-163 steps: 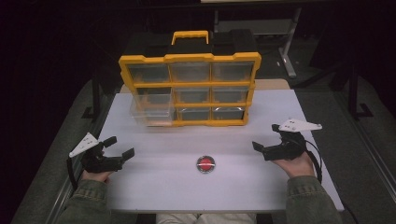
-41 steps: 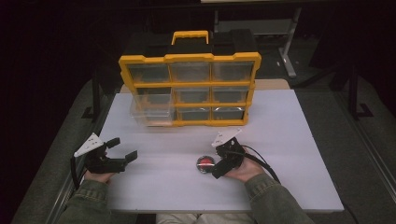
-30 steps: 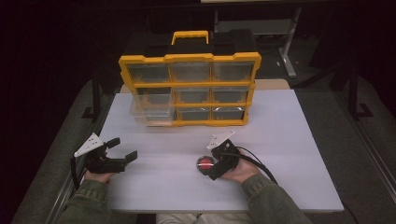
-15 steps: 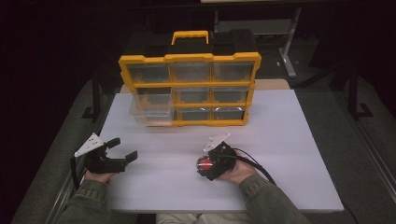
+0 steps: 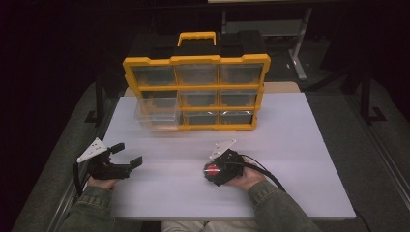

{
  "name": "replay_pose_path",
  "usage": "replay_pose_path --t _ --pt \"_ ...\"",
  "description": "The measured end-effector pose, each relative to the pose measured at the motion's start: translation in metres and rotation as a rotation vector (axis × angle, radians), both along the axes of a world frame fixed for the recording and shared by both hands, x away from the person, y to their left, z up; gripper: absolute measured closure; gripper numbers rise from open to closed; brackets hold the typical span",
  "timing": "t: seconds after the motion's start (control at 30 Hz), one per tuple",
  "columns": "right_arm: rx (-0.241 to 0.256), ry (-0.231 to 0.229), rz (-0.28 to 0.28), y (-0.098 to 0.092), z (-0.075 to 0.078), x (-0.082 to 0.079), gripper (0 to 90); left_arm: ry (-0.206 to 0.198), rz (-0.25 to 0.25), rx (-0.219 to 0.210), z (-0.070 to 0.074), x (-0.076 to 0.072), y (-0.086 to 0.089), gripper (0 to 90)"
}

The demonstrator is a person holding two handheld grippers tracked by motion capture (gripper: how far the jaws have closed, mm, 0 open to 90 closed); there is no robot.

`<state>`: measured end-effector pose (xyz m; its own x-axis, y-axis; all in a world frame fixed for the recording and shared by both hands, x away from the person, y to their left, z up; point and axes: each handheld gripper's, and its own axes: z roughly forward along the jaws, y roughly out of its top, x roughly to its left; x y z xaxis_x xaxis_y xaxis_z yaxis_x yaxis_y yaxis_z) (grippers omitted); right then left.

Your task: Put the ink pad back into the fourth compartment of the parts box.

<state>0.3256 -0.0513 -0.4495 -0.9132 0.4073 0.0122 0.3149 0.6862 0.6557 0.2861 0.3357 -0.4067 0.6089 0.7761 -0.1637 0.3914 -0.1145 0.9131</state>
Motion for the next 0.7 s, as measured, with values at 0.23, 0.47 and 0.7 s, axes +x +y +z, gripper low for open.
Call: replay_pose_path --t 0.23,0.47,0.7 --pt "-0.004 -0.014 0.013 0.001 0.001 -0.001 28.8 0.0 -0.001 0.002 0.0 0.0 0.0 0.0" --pt "-0.004 -0.02 0.023 0.002 0.002 -0.003 28.9 0.001 -0.001 0.002 0.0 0.0 0.0 0.0" --pt "0.017 -0.016 0.028 0.003 0.01 -0.005 28.9 0.001 0.001 0.002 0.0 0.0 0.0 0.0"
